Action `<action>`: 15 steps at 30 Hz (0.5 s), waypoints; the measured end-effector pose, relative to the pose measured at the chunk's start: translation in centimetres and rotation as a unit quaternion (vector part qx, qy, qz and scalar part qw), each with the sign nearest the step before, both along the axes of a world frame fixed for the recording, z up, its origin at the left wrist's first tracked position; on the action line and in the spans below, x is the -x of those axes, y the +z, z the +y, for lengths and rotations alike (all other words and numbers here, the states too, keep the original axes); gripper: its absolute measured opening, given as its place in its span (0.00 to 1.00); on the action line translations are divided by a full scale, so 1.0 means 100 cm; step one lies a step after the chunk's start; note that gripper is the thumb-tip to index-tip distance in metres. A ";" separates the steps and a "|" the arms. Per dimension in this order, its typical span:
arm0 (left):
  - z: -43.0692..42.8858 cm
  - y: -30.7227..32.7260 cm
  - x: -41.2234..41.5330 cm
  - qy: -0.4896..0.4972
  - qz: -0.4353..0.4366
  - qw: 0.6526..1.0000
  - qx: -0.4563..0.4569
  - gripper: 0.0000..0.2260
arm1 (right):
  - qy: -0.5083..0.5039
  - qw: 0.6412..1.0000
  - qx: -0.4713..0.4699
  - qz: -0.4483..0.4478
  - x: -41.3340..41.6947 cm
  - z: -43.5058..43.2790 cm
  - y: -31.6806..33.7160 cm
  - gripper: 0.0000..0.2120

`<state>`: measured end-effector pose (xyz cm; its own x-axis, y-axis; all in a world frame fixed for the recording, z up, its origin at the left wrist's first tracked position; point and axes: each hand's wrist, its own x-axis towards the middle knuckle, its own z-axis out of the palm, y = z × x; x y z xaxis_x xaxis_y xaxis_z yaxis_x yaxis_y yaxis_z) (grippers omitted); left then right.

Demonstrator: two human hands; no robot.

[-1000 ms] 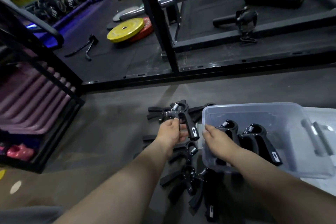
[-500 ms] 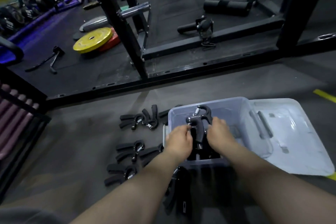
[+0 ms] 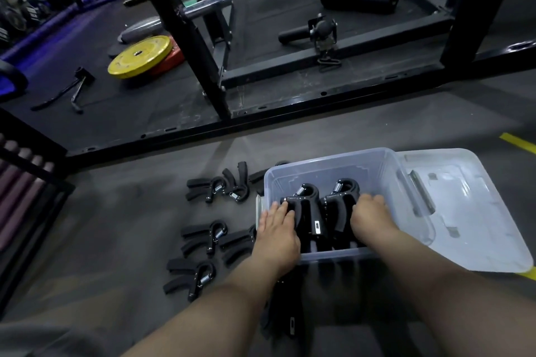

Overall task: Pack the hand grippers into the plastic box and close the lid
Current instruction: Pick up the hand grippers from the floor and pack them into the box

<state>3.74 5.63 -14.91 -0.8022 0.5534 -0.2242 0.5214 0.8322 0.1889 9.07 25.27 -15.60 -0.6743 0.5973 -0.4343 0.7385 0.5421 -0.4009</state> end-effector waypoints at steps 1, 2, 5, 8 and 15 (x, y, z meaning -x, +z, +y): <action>0.000 0.000 0.000 0.000 0.001 1.000 -0.001 0.26 | -0.002 1.000 -0.002 -0.004 0.002 0.000 0.000 0.17; 0.000 0.000 -0.001 -0.001 0.003 1.000 -0.001 0.26 | -0.003 1.000 -0.008 -0.012 0.003 0.001 0.000 0.17; -0.001 -0.002 -0.001 -0.004 0.013 1.000 -0.010 0.26 | 0.005 0.998 -0.024 -0.053 0.003 0.002 -0.003 0.17; -0.002 -0.005 -0.001 -0.002 0.017 0.999 -0.029 0.26 | 0.022 0.999 0.018 -0.043 0.001 0.002 -0.011 0.17; -0.005 -0.003 0.000 -0.018 0.012 0.999 -0.047 0.26 | 0.030 0.999 0.025 -0.029 0.001 0.003 -0.013 0.17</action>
